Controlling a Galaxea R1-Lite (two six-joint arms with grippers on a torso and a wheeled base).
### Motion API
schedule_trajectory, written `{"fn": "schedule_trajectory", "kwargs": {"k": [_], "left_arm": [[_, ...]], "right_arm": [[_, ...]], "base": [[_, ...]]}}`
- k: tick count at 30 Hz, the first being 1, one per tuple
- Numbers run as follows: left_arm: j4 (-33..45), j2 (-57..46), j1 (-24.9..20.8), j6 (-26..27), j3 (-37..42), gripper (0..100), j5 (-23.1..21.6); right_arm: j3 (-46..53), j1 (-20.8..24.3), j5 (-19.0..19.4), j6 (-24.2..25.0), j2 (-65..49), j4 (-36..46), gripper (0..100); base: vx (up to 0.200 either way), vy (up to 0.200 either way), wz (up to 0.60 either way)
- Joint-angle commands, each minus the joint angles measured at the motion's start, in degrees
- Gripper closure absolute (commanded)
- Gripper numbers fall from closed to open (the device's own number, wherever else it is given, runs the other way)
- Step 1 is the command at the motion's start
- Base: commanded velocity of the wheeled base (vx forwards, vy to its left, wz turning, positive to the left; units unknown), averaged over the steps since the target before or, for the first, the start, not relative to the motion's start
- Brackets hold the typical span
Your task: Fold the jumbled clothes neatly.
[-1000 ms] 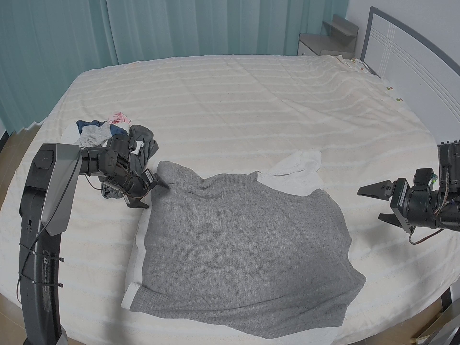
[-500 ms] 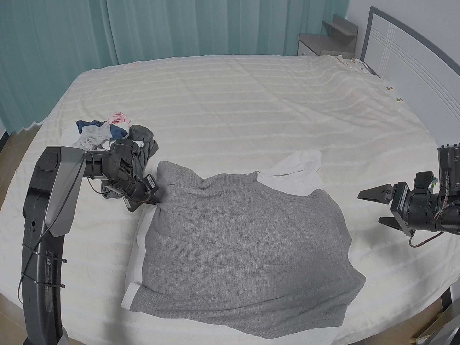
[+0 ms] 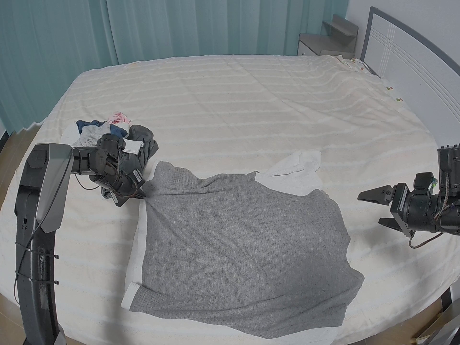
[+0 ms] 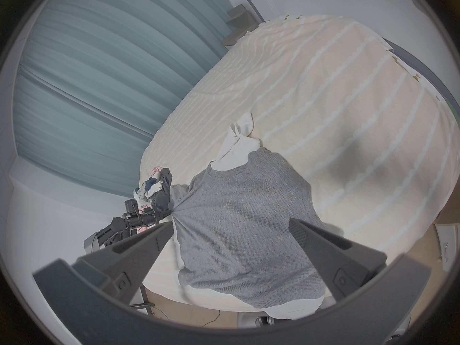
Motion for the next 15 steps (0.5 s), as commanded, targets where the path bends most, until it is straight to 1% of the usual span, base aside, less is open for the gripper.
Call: {"fn": "schedule_trajectory", "kwargs": {"k": [1, 15], "left_arm": [[0.0, -0.8, 1.0, 0.0, 0.0, 100, 0.0], [-0.1, -0.8, 2.2, -0.1, 0.0, 100, 0.0]], "right_arm": [[0.0, 0.0, 0.0, 0.0, 0.1, 0.0, 0], [1.2, 0.0, 0.0, 0.0, 0.1, -0.1, 0]], "base": [[0.000, 0.000, 0.00], [0.000, 0.000, 0.00]]}}
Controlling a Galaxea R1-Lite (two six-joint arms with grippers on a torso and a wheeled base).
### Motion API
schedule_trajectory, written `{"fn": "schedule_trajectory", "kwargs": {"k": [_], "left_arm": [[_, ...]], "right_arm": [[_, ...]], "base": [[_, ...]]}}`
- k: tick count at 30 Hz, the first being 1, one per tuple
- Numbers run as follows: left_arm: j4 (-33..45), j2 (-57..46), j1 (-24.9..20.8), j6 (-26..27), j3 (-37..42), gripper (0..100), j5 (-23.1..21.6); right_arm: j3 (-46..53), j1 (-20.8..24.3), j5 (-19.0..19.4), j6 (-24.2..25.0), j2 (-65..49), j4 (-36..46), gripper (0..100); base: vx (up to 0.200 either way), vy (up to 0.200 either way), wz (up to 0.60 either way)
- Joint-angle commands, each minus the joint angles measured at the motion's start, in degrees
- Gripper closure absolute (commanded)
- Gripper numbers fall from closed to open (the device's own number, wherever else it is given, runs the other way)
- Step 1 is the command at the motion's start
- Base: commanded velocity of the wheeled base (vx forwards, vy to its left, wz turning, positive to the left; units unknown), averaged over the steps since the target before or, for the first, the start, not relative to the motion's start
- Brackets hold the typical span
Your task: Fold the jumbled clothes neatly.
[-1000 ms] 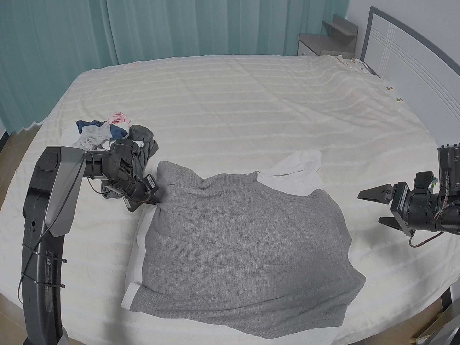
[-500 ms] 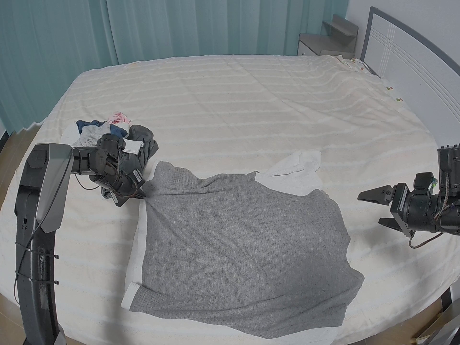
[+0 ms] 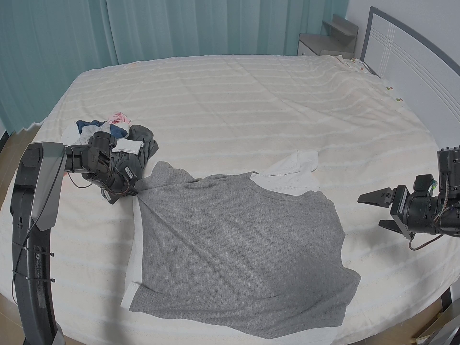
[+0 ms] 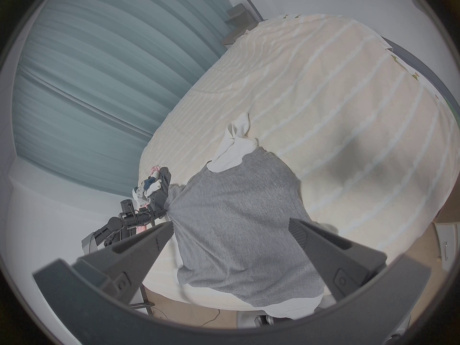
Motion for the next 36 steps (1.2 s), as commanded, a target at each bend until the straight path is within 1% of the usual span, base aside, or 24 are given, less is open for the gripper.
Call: {"fn": "schedule_trajectory", "kwargs": {"k": [1, 21, 36], "left_arm": [[-0.1, -0.1, 0.1, 0.0, 0.0, 100, 0.0], [-0.1, -1.1, 1.6, 0.1, 0.0, 100, -0.3], [0.2, -1.4, 0.5, 0.2, 0.0, 100, -0.2]], "right_arm": [[0.4, 0.0, 0.1, 0.0, 0.1, 0.0, 0], [1.4, 0.1, 0.1, 0.0, -0.4, 0.0, 0], [2.3, 0.7, 0.1, 0.0, -1.3, 0.0, 0]], "base": [[0.000, 0.000, 0.00], [0.000, 0.000, 0.00], [0.000, 0.000, 0.00]]}}
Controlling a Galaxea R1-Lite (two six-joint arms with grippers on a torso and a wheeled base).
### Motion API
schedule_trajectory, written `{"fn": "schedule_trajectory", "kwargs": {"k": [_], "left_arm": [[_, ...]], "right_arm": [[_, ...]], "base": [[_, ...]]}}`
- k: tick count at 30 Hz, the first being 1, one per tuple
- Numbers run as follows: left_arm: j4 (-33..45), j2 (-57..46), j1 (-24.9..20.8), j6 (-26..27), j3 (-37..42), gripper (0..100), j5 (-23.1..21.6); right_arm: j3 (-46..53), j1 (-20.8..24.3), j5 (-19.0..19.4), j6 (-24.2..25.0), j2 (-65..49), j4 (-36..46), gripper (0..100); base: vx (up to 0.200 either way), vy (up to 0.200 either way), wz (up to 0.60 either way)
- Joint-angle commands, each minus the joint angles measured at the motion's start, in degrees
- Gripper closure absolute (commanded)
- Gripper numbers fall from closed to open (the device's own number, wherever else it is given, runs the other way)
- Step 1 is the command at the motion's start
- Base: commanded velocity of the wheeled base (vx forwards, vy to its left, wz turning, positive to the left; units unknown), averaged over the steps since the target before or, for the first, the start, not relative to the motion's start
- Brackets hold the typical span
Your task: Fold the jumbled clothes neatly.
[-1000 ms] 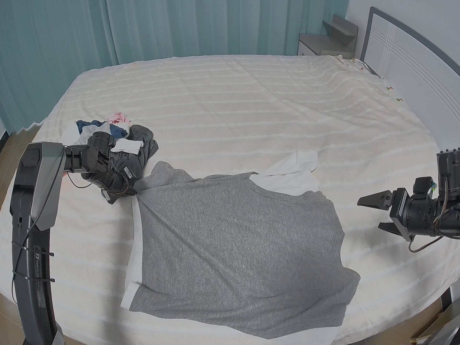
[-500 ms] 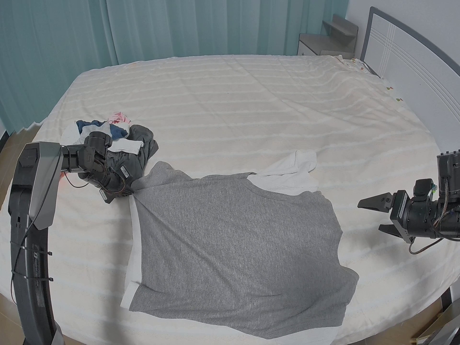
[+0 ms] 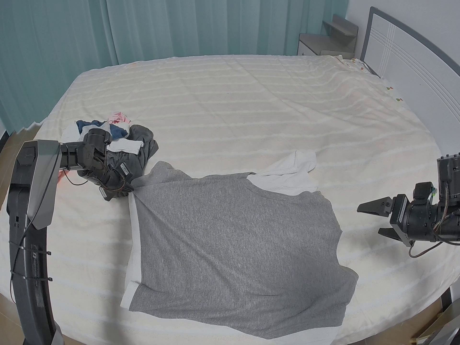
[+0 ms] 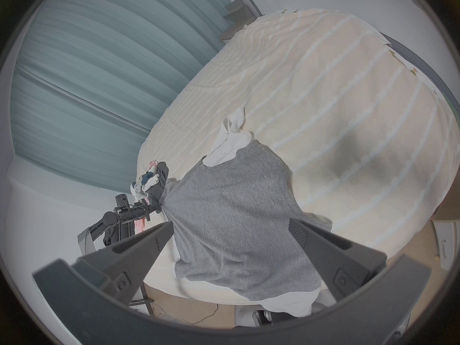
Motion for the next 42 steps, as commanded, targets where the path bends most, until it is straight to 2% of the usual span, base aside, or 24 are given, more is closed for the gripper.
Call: {"fn": "schedule_trajectory", "kwargs": {"k": [1, 2, 5, 9, 11, 12, 13, 14, 15, 16, 17, 19, 23, 26, 27, 29, 30, 31, 32, 37, 40, 41, 42], "left_arm": [[0.1, -0.1, -0.2, 0.0, 0.0, 100, 0.0], [0.1, -0.1, -0.2, 0.0, 0.0, 0, 0.0], [0.1, -0.1, -0.2, 0.1, 0.0, 0, 0.3], [1.2, -0.5, -0.9, 0.1, 0.0, 0, 4.1], [2.6, -1.2, -0.9, 0.1, 0.0, 0, 4.3], [6.6, -3.2, -0.9, 0.2, 0.0, 0, 3.6], [7.5, -3.6, -0.9, 0.2, 0.0, 0, 3.3], [11.7, -5.3, -0.9, 0.4, 0.0, 0, 1.5], [11.7, -5.3, -0.9, 0.4, 0.0, 0, 1.5], [19.7, -8.3, -1.8, 1.2, 0.0, 0, -2.4], [21.1, -8.8, -2.0, 1.2, 0.0, 0, -2.8], [29.0, -11.5, -3.1, 1.6, 0.0, 0, -5.3], [35.2, -13.6, -4.3, 3.8, 0.0, 0, -7.7], [38.4, -16.2, -5.3, 8.1, 0.0, 0, -8.5], [38.4, -16.2, -5.3, 8.1, 0.0, 0, -8.5], [41.9, -20.7, -5.3, 15.2, 0.0, 0, -15.9], [41.9, -20.7, -5.3, 15.2, 0.0, 0, -15.9], [46.5, -22.1, -5.3, 19.6, 0.0, 0, -17.3], [49.7, -22.3, -5.4, 21.3, 0.0, 0, -17.2], [59.3, -24.5, -5.5, 23.0, 0.0, 0, -17.3], [58.6, -28.9, -5.3, 27.4, 0.0, 0, -17.3], [55.2, -34.6, -5.1, 31.6, 0.0, 0, -17.3], [52.4, -37.3, -5.1, 32.7, 0.0, 0, -17.3]], "right_arm": [[0.1, 0.0, 0.0, 0.0, -0.3, 0.0, 0], [0.2, 0.0, 0.0, 0.0, -0.3, 0.0, 0], [0.4, 0.0, 0.0, 0.0, -0.3, 0.0, 0], [0.7, 0.0, 0.0, 0.1, -0.5, 0.0, 0], [0.8, 0.0, 0.0, 0.0, -0.8, 0.0, 0], [1.0, 0.0, 0.0, 0.0, -1.1, 0.0, 0], [1.0, 0.0, 0.0, 0.0, -1.1, 0.0, 0], [1.1, 0.0, 0.0, 0.0, -1.2, 0.0, 0], [1.1, 0.0, 0.0, 0.0, -1.2, 0.0, 0], [1.5, -0.1, 0.0, 0.1, -1.4, 0.0, 0], [1.5, -0.1, 0.0, 0.1, -1.5, 0.0, 0], [2.1, -0.1, 0.0, 0.1, -1.8, -0.1, 0], [2.5, -0.1, 0.1, 0.1, -2.3, -0.1, 0], [2.5, -0.3, 0.1, 0.1, -2.5, -0.2, 0], [2.5, -0.3, 0.1, 0.1, -2.5, -0.2, 0], [2.6, -0.3, 0.1, 0.1, -3.1, -0.2, 0], [2.6, -0.3, 0.1, 0.1, -3.1, -0.2, 0], [2.7, -0.3, 0.2, 0.1, -3.2, -0.2, 0], [2.6, -0.3, 0.2, 0.1, -3.2, -0.2, 0], [2.6, -0.3, 0.2, 0.2, -3.7, -0.3, 0], [2.8, -0.3, 0.2, 1.0, -4.3, -0.2, 0], [2.9, -0.3, 0.2, 2.2, -4.8, -0.2, 0], [2.9, -0.3, 0.3, 2.6, -4.9, -0.2, 0]], "base": [[0.000, 0.000, 0.00], [0.000, 0.000, 0.00], [0.000, 0.000, 0.00], [0.000, 0.000, 0.00], [0.000, 0.000, 0.00], [0.000, 0.000, 0.00], [0.000, 0.000, 0.00], [0.000, 0.000, 0.00], [0.000, 0.000, 0.00], [0.000, 0.000, 0.00], [0.000, 0.000, 0.00], [0.000, 0.000, 0.00], [0.000, 0.000, 0.00], [0.000, 0.000, 0.00], [0.000, 0.000, 0.00], [0.000, 0.000, 0.00], [0.000, 0.000, 0.00], [0.000, 0.000, 0.00], [0.000, 0.000, 0.00], [0.000, 0.000, 0.00], [0.000, 0.000, 0.00], [0.000, 0.000, 0.00], [0.000, 0.000, 0.00]]}}
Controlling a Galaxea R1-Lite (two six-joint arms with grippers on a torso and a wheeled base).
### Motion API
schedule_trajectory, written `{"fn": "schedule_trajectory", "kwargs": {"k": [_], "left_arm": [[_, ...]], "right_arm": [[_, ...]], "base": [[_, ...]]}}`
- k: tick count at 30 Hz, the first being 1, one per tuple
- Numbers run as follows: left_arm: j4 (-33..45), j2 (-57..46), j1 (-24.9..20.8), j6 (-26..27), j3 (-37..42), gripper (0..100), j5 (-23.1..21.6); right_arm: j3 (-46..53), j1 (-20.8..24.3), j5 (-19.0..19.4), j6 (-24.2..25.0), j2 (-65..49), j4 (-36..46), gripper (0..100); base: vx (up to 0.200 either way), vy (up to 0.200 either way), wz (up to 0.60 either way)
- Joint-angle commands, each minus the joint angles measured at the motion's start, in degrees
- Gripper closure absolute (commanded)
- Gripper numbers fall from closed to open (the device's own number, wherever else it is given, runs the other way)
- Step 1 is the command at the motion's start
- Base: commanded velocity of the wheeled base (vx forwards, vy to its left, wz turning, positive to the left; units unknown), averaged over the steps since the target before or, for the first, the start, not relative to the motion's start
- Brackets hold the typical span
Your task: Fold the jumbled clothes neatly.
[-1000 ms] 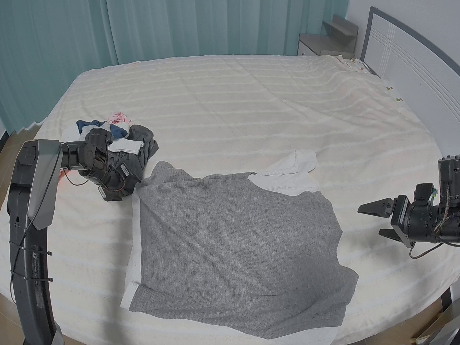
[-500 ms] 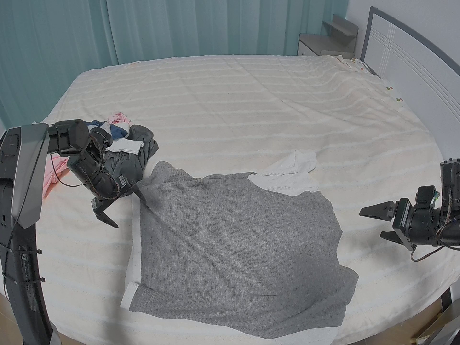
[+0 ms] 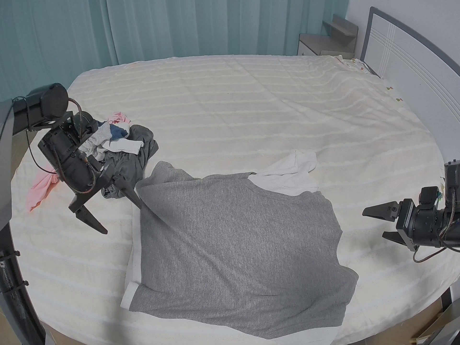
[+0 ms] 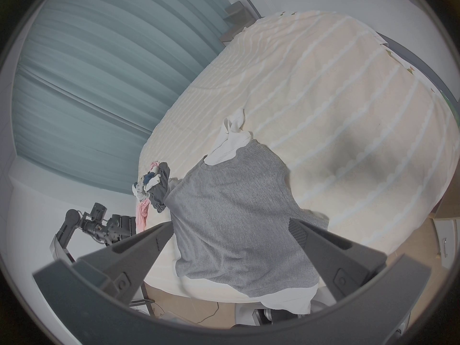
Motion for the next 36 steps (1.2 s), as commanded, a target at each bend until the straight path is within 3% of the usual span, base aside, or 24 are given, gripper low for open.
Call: {"fn": "schedule_trajectory", "kwargs": {"k": [1, 2, 3, 4, 6, 7, 8, 12, 21, 27, 31, 36], "left_arm": [[-11.4, -17.4, 0.2, 8.0, 0.3, 0, -0.2], [-16.5, -20.4, 0.2, 8.3, 7.1, 0, -0.2], [-16.5, -20.4, 0.2, 8.3, 7.1, 0, -0.2], [-30.9, -26.9, 0.2, 9.1, 25.5, 0, 0.1], [-45.4, -30.9, 0.2, 9.3, 41.2, 0, 0.7], [-45.4, -30.9, 0.2, 9.3, 41.2, 0, 0.7], [-62.1, -33.7, 0.2, 9.1, 56.7, 0, 4.1], [-78.2, -35.4, 0.2, 8.0, 75.3, 0, 10.5], [-82.5, -33.5, -0.2, 8.5, 86.0, 0, 10.9], [-97.3, -26.1, -0.4, 8.3, 95.4, 0, 12.0], [-107.2, -19.2, -1.7, 7.7, 99.0, 0, 17.2], [-110.3, -15.2, -2.3, 4.2, 98.7, 0, 17.9]], "right_arm": [[0.3, 0.0, 0.1, 2.3, -1.7, 0.1, 0], [0.4, 0.0, 0.1, 2.4, -1.8, 0.1, 0], [0.4, 0.0, 0.1, 2.4, -1.8, 0.1, 0], [0.4, 0.0, 0.1, 2.6, -1.9, 0.1, 0], [0.4, 0.0, 0.1, 2.6, -1.8, 0.1, 0], [0.4, 0.0, 0.1, 2.6, -1.8, 0.1, 0], [0.6, 0.1, 0.1, 2.6, -1.6, 0.1, 0], [1.2, 0.1, 0.0, 2.5, -1.6, 0.1, 0], [3.1, 0.0, 0.0, 2.5, -2.3, -0.1, 0], [4.6, 0.0, 0.0, 2.4, -3.6, -0.1, 0], [4.6, -0.1, -0.1, 2.5, -3.9, -0.1, 0], [4.9, -0.2, -0.1, 2.5, -4.0, -0.1, 0]], "base": [[0.000, 0.000, 0.00], [0.000, 0.000, 0.00], [0.000, 0.000, 0.00], [0.000, 0.000, 0.00], [0.000, 0.000, 0.00], [0.000, 0.000, 0.00], [0.000, 0.000, 0.00], [0.000, 0.000, 0.00], [0.000, 0.000, 0.00], [0.000, 0.000, 0.00], [0.000, 0.000, 0.00], [0.000, 0.000, 0.00]]}}
